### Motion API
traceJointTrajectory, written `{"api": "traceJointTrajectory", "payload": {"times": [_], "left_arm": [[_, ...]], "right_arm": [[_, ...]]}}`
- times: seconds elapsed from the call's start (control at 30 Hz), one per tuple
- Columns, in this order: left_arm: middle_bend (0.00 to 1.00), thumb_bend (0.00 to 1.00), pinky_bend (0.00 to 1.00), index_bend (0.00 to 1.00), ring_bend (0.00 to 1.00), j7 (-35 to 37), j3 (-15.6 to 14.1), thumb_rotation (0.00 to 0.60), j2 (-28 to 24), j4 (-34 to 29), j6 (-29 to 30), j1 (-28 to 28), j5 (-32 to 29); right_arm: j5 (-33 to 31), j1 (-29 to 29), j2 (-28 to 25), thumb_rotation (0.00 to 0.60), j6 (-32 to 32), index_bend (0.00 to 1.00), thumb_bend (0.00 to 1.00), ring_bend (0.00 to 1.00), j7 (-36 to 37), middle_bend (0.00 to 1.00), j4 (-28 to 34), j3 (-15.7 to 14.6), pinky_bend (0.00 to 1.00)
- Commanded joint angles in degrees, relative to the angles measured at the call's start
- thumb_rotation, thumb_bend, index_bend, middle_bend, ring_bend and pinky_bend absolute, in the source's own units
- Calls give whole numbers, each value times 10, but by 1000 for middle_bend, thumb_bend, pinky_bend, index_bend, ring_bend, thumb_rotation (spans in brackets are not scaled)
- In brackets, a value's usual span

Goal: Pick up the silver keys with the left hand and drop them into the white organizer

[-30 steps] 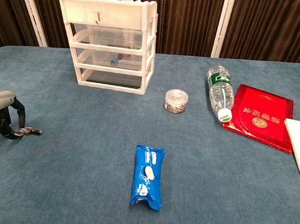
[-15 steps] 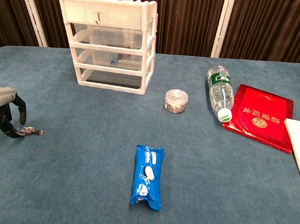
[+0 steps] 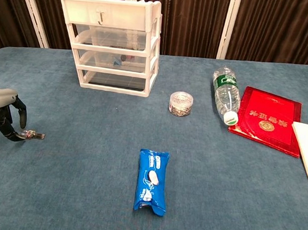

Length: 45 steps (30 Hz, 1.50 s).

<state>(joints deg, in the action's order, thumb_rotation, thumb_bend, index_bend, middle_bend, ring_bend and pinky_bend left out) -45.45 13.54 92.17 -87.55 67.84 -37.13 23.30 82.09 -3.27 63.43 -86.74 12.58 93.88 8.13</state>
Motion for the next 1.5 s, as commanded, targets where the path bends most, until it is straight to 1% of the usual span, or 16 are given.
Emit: {"api": "traceJointTrajectory", "payload": {"times": [0.03,0.27,0.43,0.73,0.87,1.03,1.17,1.37,1.5], "left_arm": [[955,247,707,494,844,-2,2,600,2,2,1,-3,-6],[955,253,707,509,845,-5,3,600,8,9,4,-10,-11],[955,275,707,520,845,-3,2,600,10,11,5,-11,-12],[955,277,707,513,845,-1,-4,600,9,9,9,-11,-9],[955,274,707,502,844,0,-4,600,8,9,10,-11,-7],[952,235,707,481,843,-1,-7,600,5,5,19,-10,-1],[951,229,707,473,844,1,-5,600,4,3,31,-9,4],[952,229,707,464,844,9,4,600,9,2,44,-5,-4],[953,230,715,463,844,28,23,600,20,-1,52,3,-28]], "right_arm": [[0,0,0,600,0,6,65,0,0,0,0,0,0],[0,0,0,600,0,5,66,0,0,0,0,0,0],[-1,0,0,600,1,4,65,0,1,0,0,0,0],[-1,0,-1,600,1,4,65,0,1,0,1,0,0],[0,0,-1,600,0,4,65,0,1,0,1,0,0],[-1,0,-2,600,2,4,65,0,2,0,2,0,0],[-1,0,-2,600,2,4,65,0,3,0,2,0,0],[-1,0,-2,600,2,4,65,0,3,0,3,0,0],[-1,0,-2,600,2,4,65,0,4,0,4,0,0]]}}
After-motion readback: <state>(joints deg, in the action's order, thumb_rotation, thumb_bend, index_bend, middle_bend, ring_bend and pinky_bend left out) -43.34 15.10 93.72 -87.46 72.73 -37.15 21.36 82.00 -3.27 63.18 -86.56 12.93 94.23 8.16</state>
